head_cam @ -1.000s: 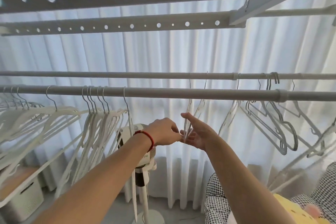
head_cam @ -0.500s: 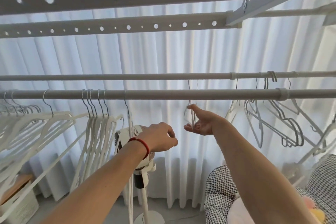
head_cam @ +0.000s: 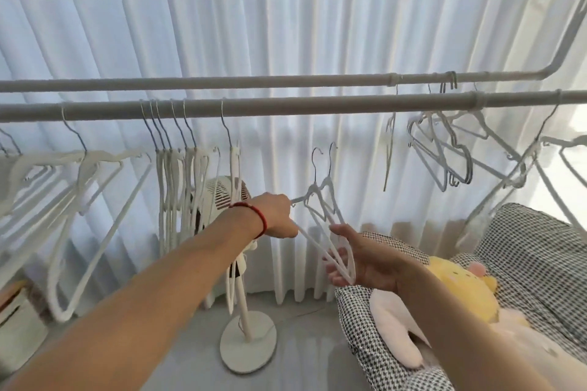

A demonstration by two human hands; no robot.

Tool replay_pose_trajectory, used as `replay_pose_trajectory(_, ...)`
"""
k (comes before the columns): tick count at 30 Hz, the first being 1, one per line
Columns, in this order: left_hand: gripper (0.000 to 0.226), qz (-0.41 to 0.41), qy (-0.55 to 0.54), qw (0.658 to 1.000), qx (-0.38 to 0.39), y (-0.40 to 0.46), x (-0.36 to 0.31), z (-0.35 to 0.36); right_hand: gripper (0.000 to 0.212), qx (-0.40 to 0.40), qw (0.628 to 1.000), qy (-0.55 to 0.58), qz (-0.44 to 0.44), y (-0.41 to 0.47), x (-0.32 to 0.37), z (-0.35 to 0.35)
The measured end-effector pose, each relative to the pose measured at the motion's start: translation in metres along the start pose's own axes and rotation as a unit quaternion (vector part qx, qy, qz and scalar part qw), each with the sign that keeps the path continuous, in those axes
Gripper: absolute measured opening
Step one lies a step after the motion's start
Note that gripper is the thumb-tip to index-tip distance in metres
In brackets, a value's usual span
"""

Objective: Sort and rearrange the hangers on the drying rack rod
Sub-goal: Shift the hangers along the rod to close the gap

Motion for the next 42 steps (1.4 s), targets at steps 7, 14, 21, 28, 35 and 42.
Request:
replay_pose_trajectory(7,0.019,0.000,0.089,0.996,0.015,-0.031,-0.044,0.037,0.064,0.052,0.998,-0.038,0.015,-0.097,-0.048,0.004)
replay_pose_trajectory(14,0.125,-0.026,-0.012,0.999,-0.042,-0.051,-0.068,0.107,0.069,0.176,0.980,-0.084,0.028,-0.186,-0.118,-0.051)
replay_pose_trajectory(21,0.016,0.023,-0.052,0.997,-0.051,-0.103,-0.082,0.149,0.092,0.258,0.961,-0.067,0.069,-0.235,-0.154,-0.097)
replay_pose_trajectory(28,0.025,-0.156,-0.243,0.957,0.006,-0.154,-0.025,0.148,0.076,-0.106,0.988,-0.101,0.044,-0.188,-0.166,-0.171)
replay_pose_trajectory(35,0.022,-0.173,-0.529,0.830,0.011,-0.178,-0.037,0.126,0.025,-0.079,0.971,-0.185,-0.130,-0.165,-0.083,-0.053)
replay_pose_trajectory(42,0.024,-0.150,-0.614,0.772,-0.063,-0.181,-0.030,0.068,0.021,-0.034,0.924,-0.243,-0.292,-0.166,0.025,0.062)
Point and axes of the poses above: each hand's wrist, its own y-axis towards the middle knuckle, its own z-axis out of the palm, x = y × z, the point moved 10 cm from there along y, towards the middle knuckle, and after that the axes turned 2 degrees about x, right-handed, at the moved point
